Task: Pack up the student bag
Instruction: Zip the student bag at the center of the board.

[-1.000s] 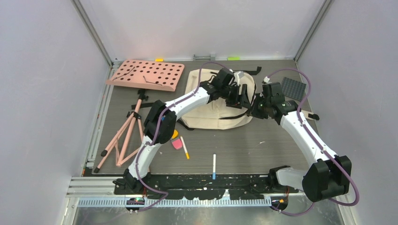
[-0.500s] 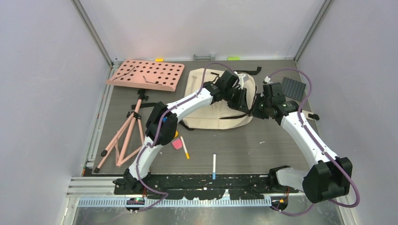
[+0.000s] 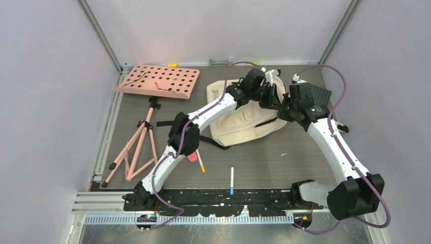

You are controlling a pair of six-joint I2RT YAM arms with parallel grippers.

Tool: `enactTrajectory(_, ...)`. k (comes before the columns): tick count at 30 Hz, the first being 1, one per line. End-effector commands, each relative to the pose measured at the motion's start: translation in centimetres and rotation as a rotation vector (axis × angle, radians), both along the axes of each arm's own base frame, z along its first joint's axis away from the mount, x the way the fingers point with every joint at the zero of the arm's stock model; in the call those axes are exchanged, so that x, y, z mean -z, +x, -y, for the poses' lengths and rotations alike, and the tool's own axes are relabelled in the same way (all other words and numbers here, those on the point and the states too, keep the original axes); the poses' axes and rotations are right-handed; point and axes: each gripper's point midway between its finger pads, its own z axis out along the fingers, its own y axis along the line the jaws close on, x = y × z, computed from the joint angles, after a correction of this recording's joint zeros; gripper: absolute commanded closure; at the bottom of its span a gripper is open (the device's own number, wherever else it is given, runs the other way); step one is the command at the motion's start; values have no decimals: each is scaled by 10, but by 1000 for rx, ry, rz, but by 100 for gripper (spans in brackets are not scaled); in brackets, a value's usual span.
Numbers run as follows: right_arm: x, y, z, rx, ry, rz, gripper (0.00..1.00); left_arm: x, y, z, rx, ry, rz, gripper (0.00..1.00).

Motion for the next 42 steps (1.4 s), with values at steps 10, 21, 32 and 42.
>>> enactTrajectory(10, 41, -34, -36, -123, 125, -112, 99, -85, 83, 2, -212, -258, 255, 100)
enactTrajectory(21, 36, -61, -43, -187, 98, -159, 99, -110, 123, -24, -341, -283, 330, 100)
enactTrajectory(32, 58, -97, -78, -401, 108, -305, 99, -136, 136, -34, -375, -336, 375, 100)
enactTrajectory(42, 88, -93, -95, -491, 119, -457, 99, -156, 146, -44, -415, -369, 402, 100)
